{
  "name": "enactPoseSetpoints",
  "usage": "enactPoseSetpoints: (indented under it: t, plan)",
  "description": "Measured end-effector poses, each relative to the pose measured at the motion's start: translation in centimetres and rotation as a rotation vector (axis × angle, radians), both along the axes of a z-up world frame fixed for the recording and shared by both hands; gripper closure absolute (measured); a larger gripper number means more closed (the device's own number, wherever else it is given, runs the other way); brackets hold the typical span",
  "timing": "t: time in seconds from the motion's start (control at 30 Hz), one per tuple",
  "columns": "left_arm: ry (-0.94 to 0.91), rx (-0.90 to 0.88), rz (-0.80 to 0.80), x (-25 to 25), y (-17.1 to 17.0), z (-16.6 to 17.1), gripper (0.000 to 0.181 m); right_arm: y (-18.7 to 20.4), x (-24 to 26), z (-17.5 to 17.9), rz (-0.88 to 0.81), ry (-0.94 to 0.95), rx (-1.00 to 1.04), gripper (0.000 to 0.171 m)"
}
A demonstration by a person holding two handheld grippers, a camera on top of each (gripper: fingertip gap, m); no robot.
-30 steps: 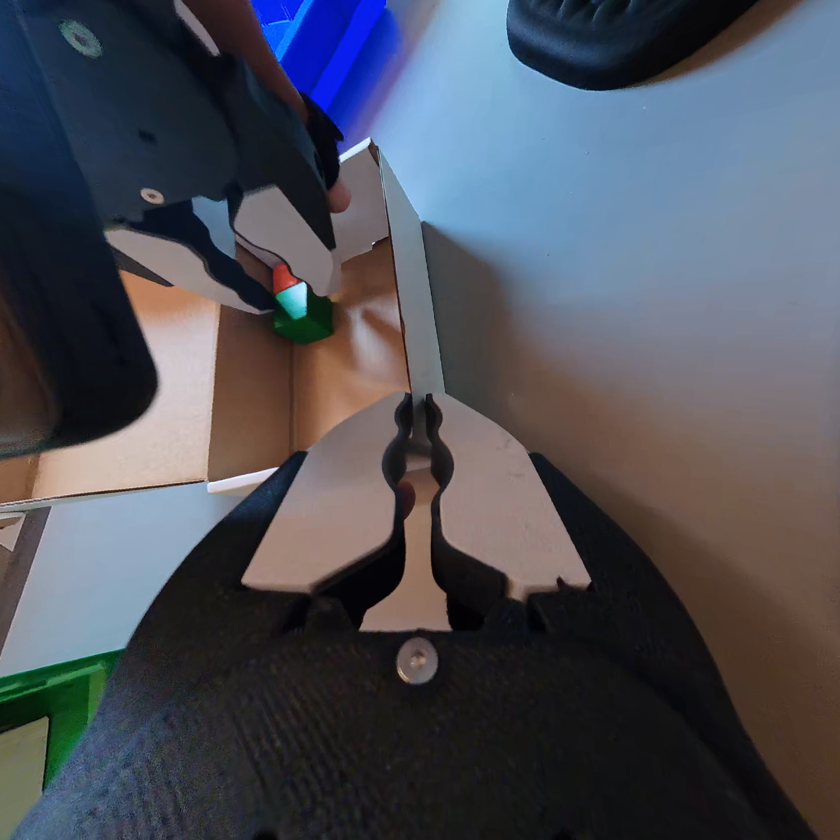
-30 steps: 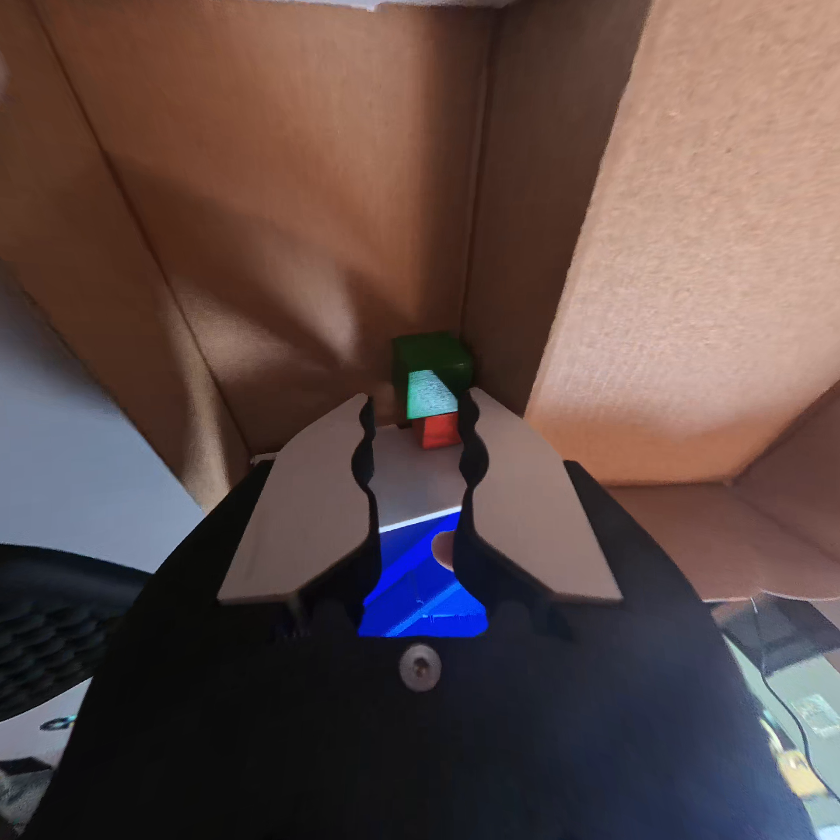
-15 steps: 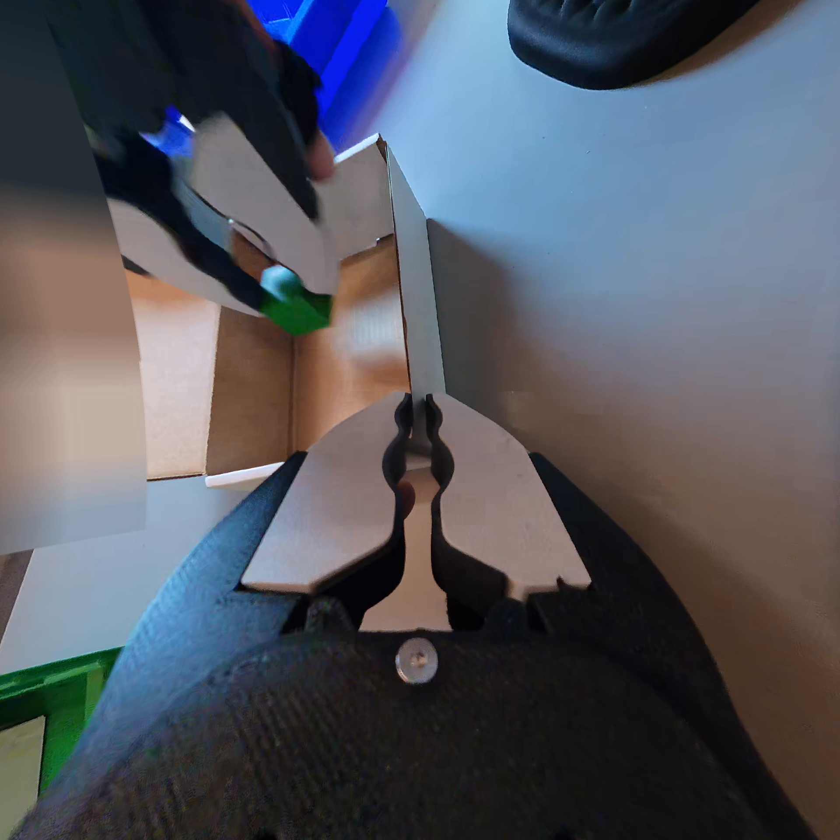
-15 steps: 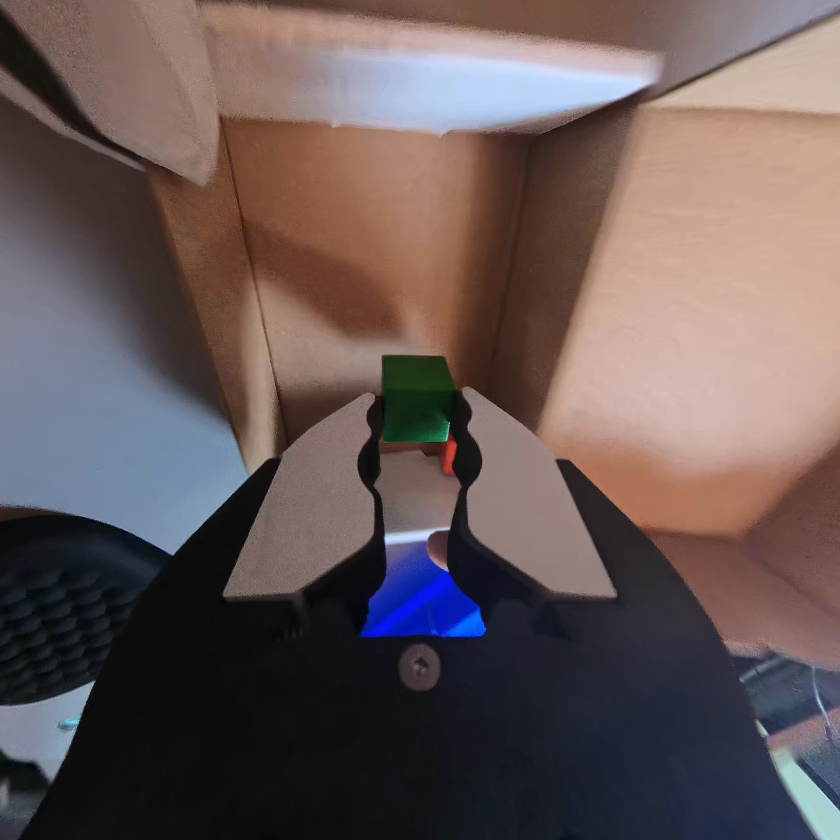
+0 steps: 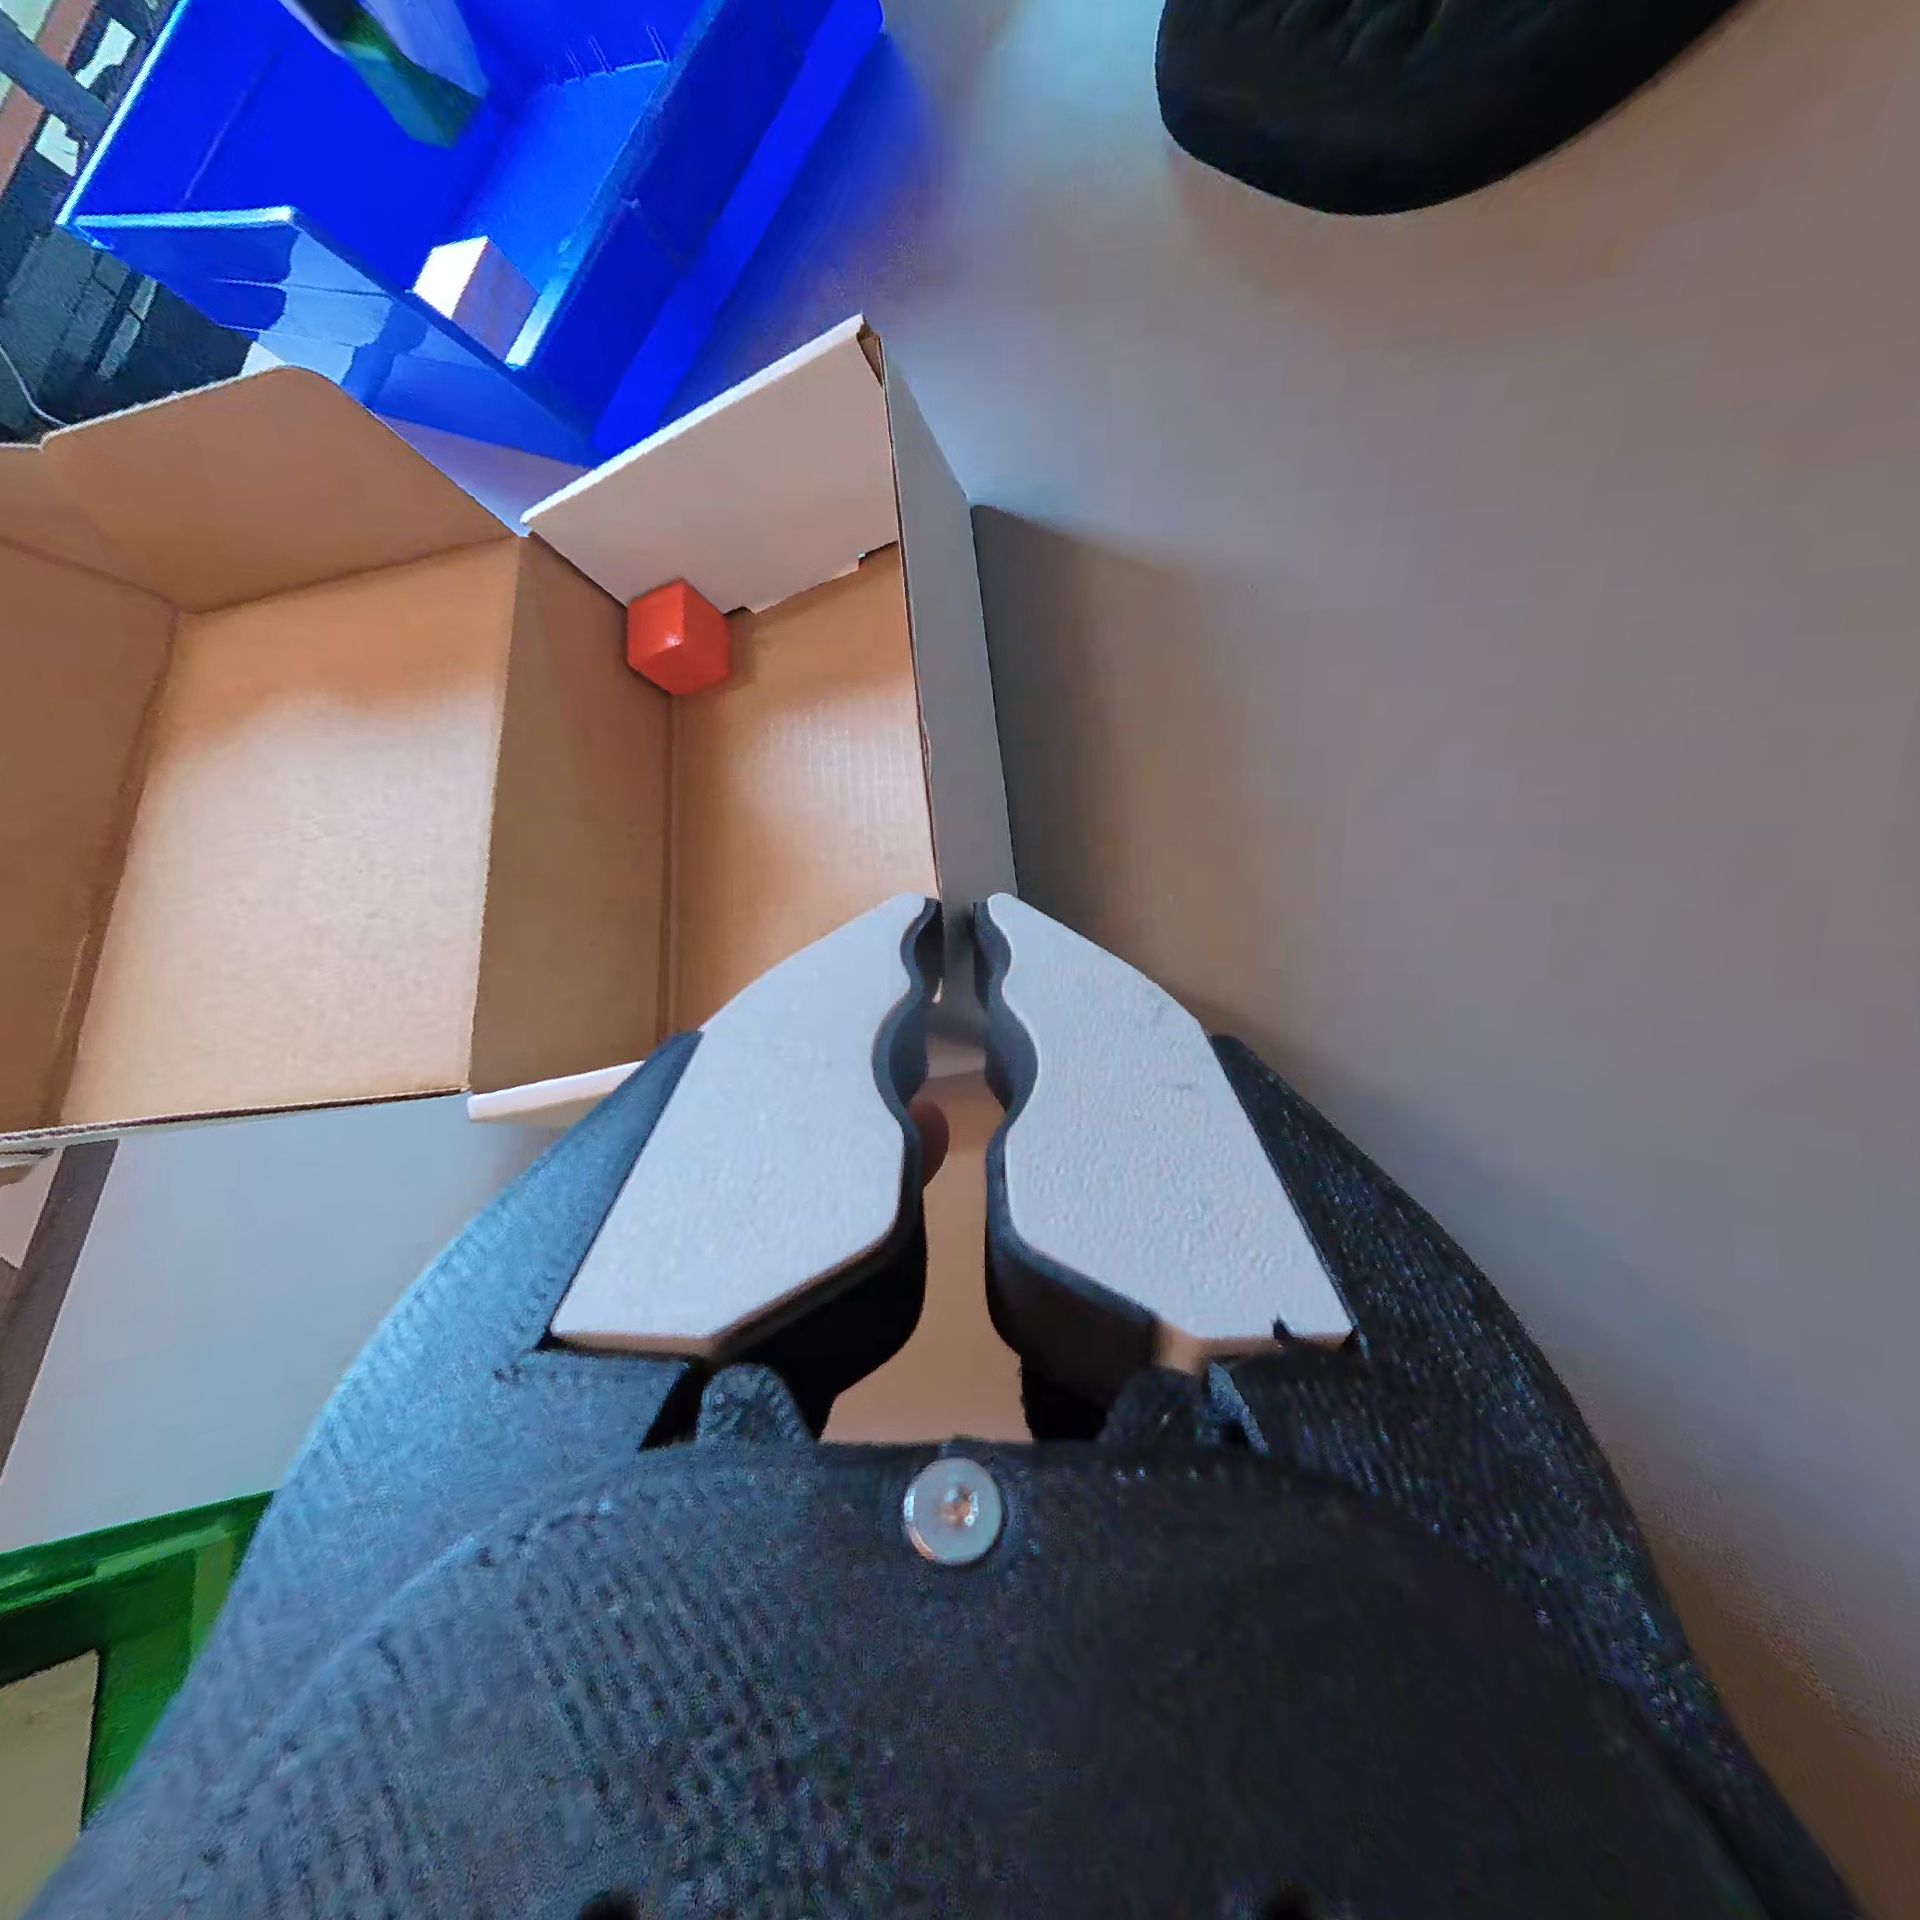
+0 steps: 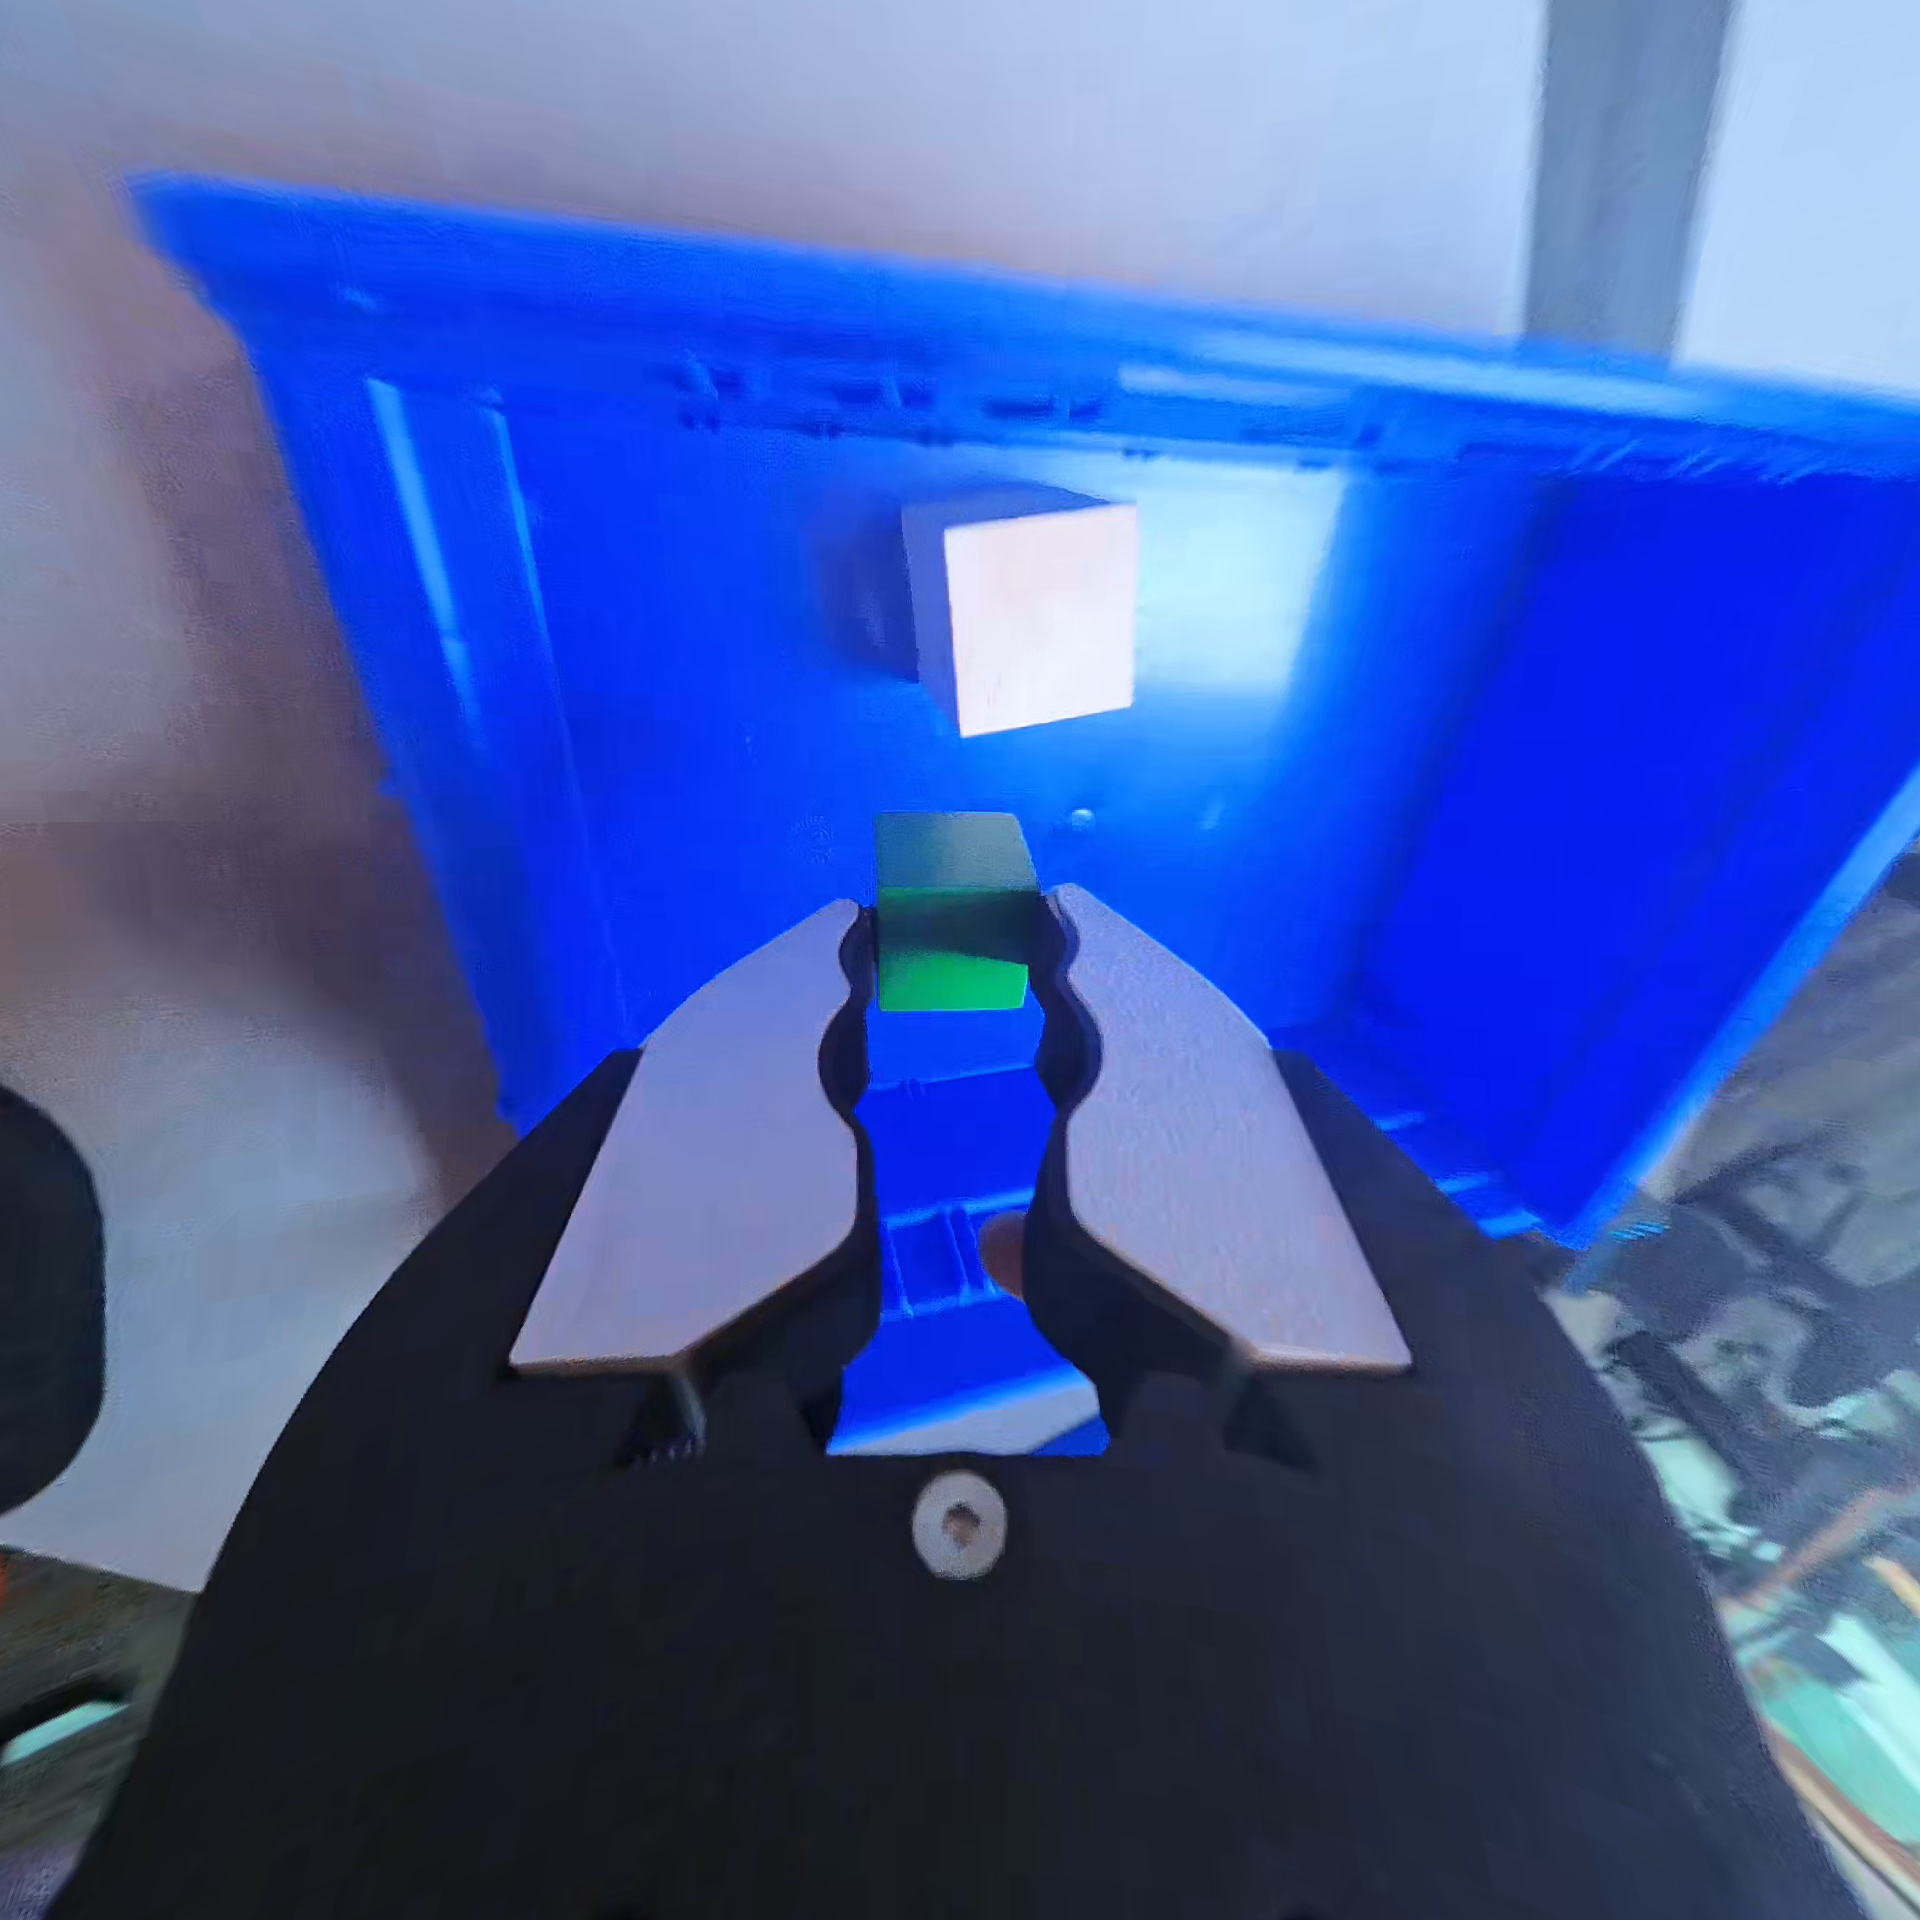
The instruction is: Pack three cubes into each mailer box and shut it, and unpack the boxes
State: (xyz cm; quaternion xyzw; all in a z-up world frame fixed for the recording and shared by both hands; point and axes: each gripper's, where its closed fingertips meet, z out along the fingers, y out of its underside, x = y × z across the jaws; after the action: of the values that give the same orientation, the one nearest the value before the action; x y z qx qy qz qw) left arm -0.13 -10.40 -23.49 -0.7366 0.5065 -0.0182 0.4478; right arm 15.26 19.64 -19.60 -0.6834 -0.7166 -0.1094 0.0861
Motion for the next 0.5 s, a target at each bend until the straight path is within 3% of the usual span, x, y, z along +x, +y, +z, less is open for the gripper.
enactPoseSetpoints:
  t: [0.13,0.27,0.4,0.5]
  plan:
    - [-0.017,-0.006,-0.002,0.0,0.1,0.0,0.176,1.7,1.6,-4.7,-0.066,-0.025,-0.067,0.143]
    - [-0.023,-0.006,-0.009,0.0,0.1,0.0,0.176,3.1,1.8,-6.7,-0.07,-0.03,-0.054,0.138]
    - [-0.023,-0.004,-0.009,0.0,0.1,0.0,0.176,3.9,1.3,-5.8,-0.061,-0.012,0.015,0.129]
    - [-0.021,-0.002,-0.009,0.0,0.1,0.0,0.176,3.4,-1.1,-1.5,-0.016,0.118,0.101,0.126]
